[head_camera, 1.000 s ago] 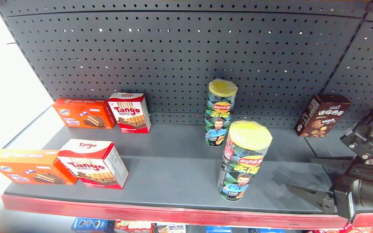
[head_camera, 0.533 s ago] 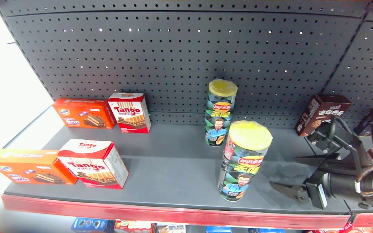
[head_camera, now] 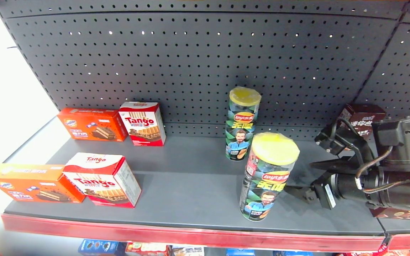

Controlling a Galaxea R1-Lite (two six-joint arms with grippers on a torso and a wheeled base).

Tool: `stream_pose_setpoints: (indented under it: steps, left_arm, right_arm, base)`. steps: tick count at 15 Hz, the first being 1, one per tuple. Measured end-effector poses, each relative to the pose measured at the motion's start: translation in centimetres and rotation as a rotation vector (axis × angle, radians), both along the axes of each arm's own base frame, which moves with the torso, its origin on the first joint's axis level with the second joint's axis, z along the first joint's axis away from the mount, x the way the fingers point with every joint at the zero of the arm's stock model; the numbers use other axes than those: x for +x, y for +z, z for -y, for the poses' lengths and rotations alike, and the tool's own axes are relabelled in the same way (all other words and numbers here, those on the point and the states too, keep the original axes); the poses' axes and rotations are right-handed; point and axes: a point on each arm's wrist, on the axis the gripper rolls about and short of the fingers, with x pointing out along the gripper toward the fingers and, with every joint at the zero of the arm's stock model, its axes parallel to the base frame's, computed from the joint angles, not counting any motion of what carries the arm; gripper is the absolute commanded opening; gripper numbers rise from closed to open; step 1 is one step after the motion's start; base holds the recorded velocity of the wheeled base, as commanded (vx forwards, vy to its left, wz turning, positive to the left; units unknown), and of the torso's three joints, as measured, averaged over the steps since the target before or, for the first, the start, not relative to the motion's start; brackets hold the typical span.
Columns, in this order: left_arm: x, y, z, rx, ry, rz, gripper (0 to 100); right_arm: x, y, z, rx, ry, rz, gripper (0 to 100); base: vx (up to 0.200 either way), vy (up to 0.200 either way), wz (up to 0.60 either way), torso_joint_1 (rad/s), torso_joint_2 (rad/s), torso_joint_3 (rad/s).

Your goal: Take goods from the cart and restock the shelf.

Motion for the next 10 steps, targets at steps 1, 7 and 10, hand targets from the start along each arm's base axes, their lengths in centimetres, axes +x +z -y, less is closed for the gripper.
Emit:
stream_pose_setpoints:
  steps: [1, 7, 10]
  left_arm:
    - [0.0, 0.0, 0.0, 0.000, 0.000, 0.000, 100]
    - [0.0, 0.0, 0.0, 0.001, -0.001, 0.000, 100]
    - [0.0, 0.0, 0.0, 0.001, -0.002, 0.000, 100]
  right_arm:
    - [0.3, -0.1, -0.2, -0.002, 0.000, -0.003, 100]
    - [0.7, -0.5, -1.1, -0.005, 0.029, -0.013, 100]
    - [0.3, -0.7, -1.7, -0.008, 0.057, -0.018, 100]
  base:
    - [0.000, 0.000, 0.00, 0.000, 0.00, 0.000]
    - [0.000, 0.000, 0.00, 0.000, 0.00, 0.000]
    - [0.000, 0.000, 0.00, 0.000, 0.00, 0.000]
